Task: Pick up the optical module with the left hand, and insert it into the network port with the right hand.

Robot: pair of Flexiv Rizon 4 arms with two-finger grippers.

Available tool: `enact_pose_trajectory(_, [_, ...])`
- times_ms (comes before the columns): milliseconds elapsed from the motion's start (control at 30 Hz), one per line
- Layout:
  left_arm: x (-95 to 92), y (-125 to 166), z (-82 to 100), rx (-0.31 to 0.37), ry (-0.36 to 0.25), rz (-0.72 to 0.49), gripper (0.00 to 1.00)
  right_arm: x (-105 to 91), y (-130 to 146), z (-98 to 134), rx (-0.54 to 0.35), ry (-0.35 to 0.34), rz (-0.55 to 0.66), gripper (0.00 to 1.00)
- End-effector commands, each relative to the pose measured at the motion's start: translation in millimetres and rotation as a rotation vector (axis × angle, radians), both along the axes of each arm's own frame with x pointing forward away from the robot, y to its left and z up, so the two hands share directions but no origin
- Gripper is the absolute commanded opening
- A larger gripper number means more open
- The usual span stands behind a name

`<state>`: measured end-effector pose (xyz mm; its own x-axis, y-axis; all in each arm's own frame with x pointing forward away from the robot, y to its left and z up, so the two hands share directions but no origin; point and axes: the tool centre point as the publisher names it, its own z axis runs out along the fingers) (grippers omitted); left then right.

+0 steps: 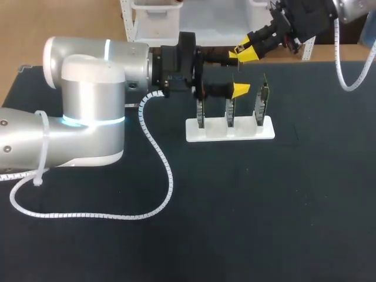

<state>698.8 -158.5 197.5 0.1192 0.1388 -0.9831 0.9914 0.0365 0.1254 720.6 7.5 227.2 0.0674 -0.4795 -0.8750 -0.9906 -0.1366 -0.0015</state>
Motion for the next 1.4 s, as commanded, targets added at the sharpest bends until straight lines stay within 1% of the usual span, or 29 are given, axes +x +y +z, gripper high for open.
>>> enact_pose_trajectory(33, [-2.1, 0, -0.1, -0.001, -0.001, 0.007, 1.0, 2.6, 1, 0, 0.001, 0.003, 0.004, 0.0])
enact_pose_trajectory(133, [-0.8, 2, 3.6, 0.046, -0.005, 0.0, 1.0, 2.6, 1, 0, 0.001, 0.003, 0.004, 0.0])
enact_pose_trajectory(367, [-4.6, 11, 4.9, 0.169, 0.053, 0.003, 1.0, 2.6, 1, 0, 0.001, 0.003, 0.004, 0.0])
enact_pose_trajectory(533, [-7.8, 25, 4.9, 0.245, 0.068, 0.01, 1.0, 2.6, 1, 0, 0.001, 0.003, 0.004, 0.0])
enact_pose_trajectory(733, [-7.7, 47, 3.1, 0.295, 0.07, 0.027, 1.0, 2.6, 1, 0, 0.001, 0.003, 0.004, 0.0])
enact_pose_trajectory(833, [-5.2, 56, 4.7, 0.321, 0.06, 0.034, 1.0, 2.6, 1, 0, 0.001, 0.003, 0.004, 0.0])
enact_pose_trajectory(933, [-2.9, 64, 7.8, 0.34, 0.051, 0.044, 1.0, 2.6, 1, 0, 0.001, 0.003, 0.004, 0.0])
enact_pose_trajectory(1033, [-1.7, 70, 10.6, 0.342, 0.041, 0.057, 1.0, 2.6, 1, 0, 0.001, 0.003, 0.004, 0.0])
enact_pose_trajectory(1100, [-1.8, 70, 12.5, 0.302, 0.022, 0.071, 1.0, 2.6, 1, 0, 0.001, 0.003, 0.004, 0.0])
enact_pose_trajectory(1333, [-1.8, 70, 12.5, 0.302, 0.022, 0.071, 1.0, 2.6, 1, 0, 0.001, 0.003, 0.004, 0.0])
enact_pose_trajectory(1367, [-1.8, 70, 12.5, 0.302, 0.022, 0.071, 1.0, 2.3, -1, -2, 0.006, 0.015, -0.016, 0.0])
enact_pose_trajectory(1400, [-1.8, 70, 12.5, 0.302, 0.022, 0.071, 1.0, 0.9, -3, -4, -0.01, 0.014, -0.04, 0.0])
